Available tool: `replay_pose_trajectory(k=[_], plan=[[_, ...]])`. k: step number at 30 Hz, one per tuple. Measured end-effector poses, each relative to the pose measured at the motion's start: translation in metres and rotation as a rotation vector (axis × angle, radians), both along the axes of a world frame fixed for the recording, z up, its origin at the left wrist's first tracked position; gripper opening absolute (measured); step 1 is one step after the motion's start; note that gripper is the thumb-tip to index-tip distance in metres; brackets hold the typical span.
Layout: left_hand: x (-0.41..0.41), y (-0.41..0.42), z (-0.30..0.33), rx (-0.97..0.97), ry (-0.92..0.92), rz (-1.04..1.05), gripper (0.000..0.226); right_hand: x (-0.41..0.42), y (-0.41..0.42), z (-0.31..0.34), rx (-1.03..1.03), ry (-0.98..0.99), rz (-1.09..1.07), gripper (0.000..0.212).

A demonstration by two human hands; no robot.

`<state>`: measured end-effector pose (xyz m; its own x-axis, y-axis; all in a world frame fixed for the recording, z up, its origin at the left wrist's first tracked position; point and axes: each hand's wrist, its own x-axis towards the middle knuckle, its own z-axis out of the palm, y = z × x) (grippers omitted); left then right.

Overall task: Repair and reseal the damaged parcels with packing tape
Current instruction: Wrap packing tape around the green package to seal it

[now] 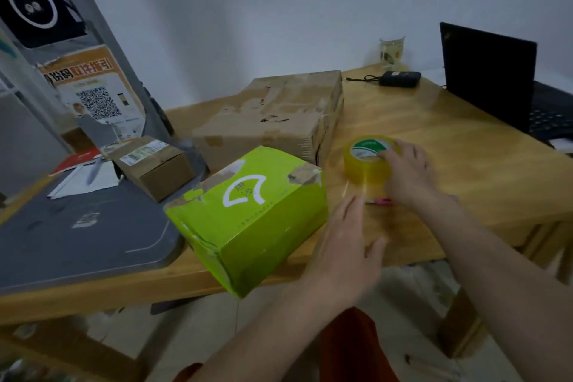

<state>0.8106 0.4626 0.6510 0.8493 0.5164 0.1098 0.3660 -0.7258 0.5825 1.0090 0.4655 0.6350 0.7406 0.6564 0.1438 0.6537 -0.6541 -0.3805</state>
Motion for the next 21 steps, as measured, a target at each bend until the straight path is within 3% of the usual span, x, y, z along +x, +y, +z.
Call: replay_pose_trajectory(k=[4,10,17,21], plan=[[0.019,0.008,-0.014,-0.183,0.045,0.130,0.070,0.008,-0.004,-0.007,0.070,-0.021,0.078,0.053],[0.038,0.026,-0.023,-0.241,0.049,0.261,0.077,0.020,-0.017,-0.010,0.174,0.005,0.245,0.035],[0.062,0.036,0.001,-0.265,-0.222,0.367,0.101,0.005,-0.045,0.007,0.332,-0.034,0.250,0.028],[0.072,0.056,0.027,-0.276,-0.380,0.391,0.101,-0.003,-0.062,0.021,0.324,-0.107,0.306,0.031]])
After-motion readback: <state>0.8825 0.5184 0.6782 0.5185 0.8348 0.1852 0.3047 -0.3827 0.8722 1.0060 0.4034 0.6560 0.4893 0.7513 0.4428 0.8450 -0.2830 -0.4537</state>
